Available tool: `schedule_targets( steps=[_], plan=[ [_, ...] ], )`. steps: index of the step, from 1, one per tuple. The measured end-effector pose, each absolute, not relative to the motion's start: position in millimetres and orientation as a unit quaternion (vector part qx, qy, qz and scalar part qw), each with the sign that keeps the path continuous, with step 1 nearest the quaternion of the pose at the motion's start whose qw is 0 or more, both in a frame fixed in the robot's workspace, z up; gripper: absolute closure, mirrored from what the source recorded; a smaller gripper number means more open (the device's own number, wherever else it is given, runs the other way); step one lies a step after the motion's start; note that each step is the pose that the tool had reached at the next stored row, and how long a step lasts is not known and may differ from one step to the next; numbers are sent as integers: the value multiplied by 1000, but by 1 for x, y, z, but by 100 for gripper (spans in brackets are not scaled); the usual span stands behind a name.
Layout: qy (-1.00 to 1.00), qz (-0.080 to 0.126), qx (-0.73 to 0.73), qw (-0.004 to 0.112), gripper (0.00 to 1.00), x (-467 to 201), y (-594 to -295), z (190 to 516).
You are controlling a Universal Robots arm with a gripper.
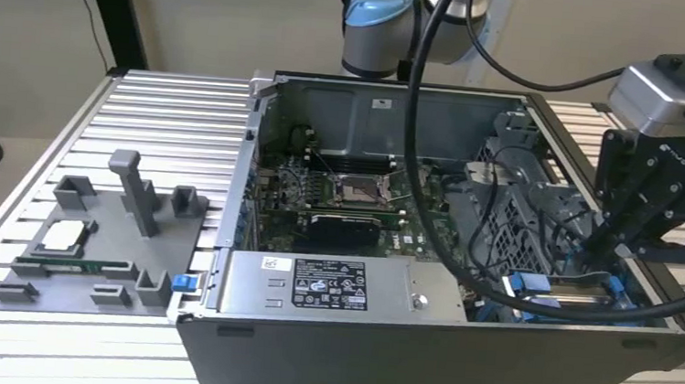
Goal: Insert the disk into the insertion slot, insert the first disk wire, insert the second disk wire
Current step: 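Insert the first disk wire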
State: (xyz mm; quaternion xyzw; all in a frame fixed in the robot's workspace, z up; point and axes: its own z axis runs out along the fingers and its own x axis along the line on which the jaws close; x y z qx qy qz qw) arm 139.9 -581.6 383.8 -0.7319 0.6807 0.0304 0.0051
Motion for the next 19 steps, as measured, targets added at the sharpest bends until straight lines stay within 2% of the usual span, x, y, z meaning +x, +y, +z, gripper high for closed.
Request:
schedule_targets(
  steps=[19],
  plan=[
    [681, 36, -732, 3, 100, 149, -582, 384]
  ],
)
